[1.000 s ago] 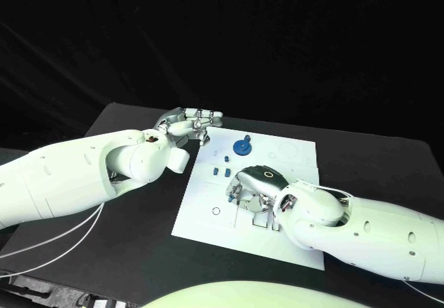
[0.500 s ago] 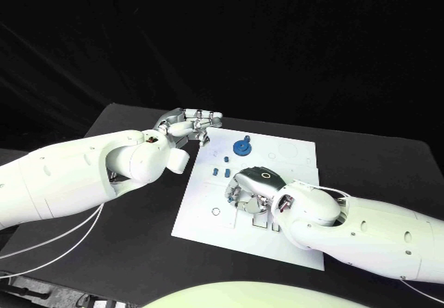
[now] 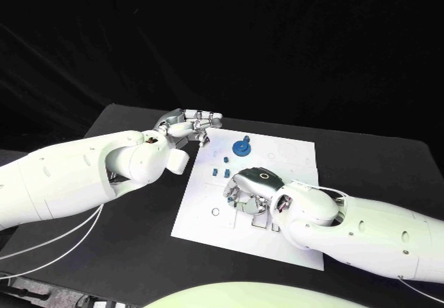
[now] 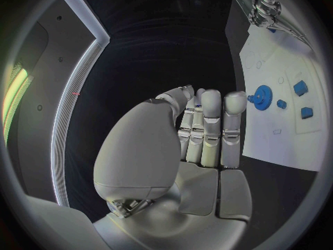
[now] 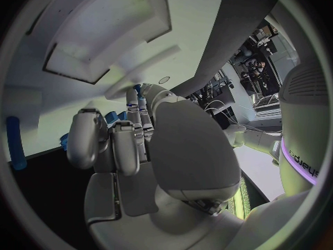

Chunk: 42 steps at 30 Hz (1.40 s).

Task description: Assemble the parts on the task board

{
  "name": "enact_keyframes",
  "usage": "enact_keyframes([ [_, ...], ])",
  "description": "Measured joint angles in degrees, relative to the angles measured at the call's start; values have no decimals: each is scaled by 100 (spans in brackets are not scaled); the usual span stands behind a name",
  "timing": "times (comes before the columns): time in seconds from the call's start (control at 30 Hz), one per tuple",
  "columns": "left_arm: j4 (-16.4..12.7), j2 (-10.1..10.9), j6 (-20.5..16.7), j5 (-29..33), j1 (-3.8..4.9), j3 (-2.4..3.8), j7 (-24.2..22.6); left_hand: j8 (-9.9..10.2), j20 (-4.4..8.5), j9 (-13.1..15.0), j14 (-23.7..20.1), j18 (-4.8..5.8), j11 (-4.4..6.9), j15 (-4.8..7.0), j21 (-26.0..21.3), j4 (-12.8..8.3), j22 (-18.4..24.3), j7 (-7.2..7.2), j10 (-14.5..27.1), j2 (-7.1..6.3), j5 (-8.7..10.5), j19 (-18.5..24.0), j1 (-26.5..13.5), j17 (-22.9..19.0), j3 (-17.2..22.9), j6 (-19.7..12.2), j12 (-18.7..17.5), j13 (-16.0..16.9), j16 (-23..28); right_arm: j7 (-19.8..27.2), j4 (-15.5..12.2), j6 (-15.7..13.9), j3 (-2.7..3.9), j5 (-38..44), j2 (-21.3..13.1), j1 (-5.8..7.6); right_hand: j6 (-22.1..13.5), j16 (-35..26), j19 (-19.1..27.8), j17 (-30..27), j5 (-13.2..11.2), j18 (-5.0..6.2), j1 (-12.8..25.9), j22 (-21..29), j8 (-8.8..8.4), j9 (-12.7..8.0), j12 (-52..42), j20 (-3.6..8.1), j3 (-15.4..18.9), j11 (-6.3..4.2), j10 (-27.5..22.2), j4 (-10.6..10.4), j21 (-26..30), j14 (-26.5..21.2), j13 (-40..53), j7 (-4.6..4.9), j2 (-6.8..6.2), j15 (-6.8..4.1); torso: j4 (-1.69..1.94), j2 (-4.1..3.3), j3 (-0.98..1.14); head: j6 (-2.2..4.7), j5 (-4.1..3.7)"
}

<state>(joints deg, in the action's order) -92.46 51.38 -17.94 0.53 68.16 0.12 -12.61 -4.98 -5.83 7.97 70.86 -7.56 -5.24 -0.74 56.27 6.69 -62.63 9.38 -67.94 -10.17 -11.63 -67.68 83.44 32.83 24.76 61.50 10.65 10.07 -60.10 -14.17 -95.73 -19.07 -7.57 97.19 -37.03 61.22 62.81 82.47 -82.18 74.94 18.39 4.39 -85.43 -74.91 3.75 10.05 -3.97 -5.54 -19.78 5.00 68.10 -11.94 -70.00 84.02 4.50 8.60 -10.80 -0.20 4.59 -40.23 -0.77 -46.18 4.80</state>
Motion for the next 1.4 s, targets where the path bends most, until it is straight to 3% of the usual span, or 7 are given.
enact_keyframes([
  [0.27,1,4,4,0,0,-1,11,0,0,0,0,0,21,0,0,0,0,0,21,0,0,0,0,0,0,0,0,0,0,-48,-177,-38,-9,21,-181,-11,-79,0,32,0,-90,0,150,1,-1,-26,21,-32,18,44,-159,18,55,0,-22,18,-90,40,4,-1,2,4,-4],
  [0.47,2,13,5,0,0,-1,17,0,0,0,0,0,21,0,0,0,0,0,21,0,0,0,0,0,0,0,0,0,0,-93,-528,-109,26,34,-472,64,-139,0,45,-1,-121,0,244,-4,0,-47,-7,-45,129,41,-267,31,126,0,-22,-4,-138,40,3,-1,0,16,-7],
  [0.63,3,17,-2,0,0,-1,17,0,0,0,0,0,21,0,0,0,-1,0,21,0,0,0,0,0,0,0,0,5,0,-126,-814,-170,83,33,-851,268,-221,-58,104,-1,-230,0,361,-4,0,-76,-51,-101,358,21,-451,27,372,-1,-23,-86,-151,40,-4,4,-4,41,-58],
  [0.87,14,16,-2,0,0,-1,12,0,0,0,0,0,21,0,0,0,0,0,21,0,0,0,0,1,0,0,23,4,0,-170,-985,-180,132,-103,-1448,636,-315,-156,187,-53,-296,0,407,-4,0,-105,-156,-101,826,59,-654,28,649,0,-30,-114,-106,40,-9,12,-7,115,-153],
  [1.13,25,9,-2,0,-1,-9,11,0,0,0,0,0,21,0,0,0,-1,0,21,0,0,0,0,1,0,0,23,4,0,-305,-1059,241,134,-143,-1926,806,-280,-156,187,-40,-229,0,375,-3,0,-110,-284,-101,1110,60,-694,-2,599,0,-30,-149,-75,40,-33,35,-9,170,-243],
  [1.4,36,-3,0,0,-1,-18,11,0,0,0,0,0,21,0,0,0,-1,0,20,0,0,0,0,1,0,0,23,10,0,-411,-984,688,125,-84,-1942,815,-240,-156,141,-45,-110,1,330,-2,0,-110,-370,-100,1292,59,-694,-60,553,0,-30,-229,-29,40,-35,39,-9,188,-271],
])
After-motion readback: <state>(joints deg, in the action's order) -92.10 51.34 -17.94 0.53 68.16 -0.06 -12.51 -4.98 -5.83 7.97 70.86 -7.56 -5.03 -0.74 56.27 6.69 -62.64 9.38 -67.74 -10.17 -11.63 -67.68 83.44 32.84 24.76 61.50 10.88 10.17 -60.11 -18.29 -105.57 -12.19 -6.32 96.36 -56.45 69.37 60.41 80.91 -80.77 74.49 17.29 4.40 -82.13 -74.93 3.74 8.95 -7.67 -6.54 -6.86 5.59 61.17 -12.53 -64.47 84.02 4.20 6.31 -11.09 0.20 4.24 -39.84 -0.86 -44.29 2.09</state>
